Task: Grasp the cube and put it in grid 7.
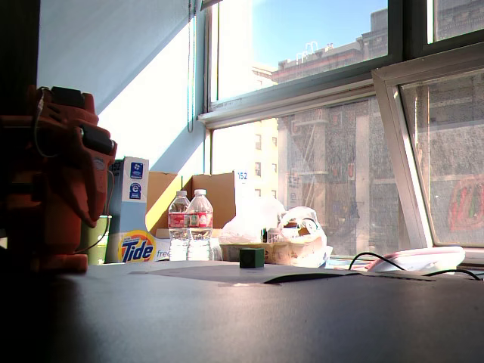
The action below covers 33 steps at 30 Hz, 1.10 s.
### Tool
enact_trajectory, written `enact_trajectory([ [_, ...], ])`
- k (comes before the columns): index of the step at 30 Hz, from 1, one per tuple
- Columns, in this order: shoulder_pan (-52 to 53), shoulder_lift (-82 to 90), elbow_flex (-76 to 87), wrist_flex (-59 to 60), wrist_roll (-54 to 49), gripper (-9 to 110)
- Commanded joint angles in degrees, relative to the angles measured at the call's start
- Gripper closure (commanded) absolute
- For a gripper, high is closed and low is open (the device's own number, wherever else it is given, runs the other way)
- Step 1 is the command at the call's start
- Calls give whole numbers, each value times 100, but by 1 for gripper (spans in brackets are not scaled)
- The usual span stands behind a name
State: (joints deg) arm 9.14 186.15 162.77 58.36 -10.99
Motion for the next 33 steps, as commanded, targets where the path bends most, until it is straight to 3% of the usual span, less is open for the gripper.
enact_trajectory([
  [1, -88, 308, 299, 70, 53, 101],
  [10, -141, 308, 1301, -202, 44, 101],
  [33, -9, 299, 1301, -193, 141, 101],
])
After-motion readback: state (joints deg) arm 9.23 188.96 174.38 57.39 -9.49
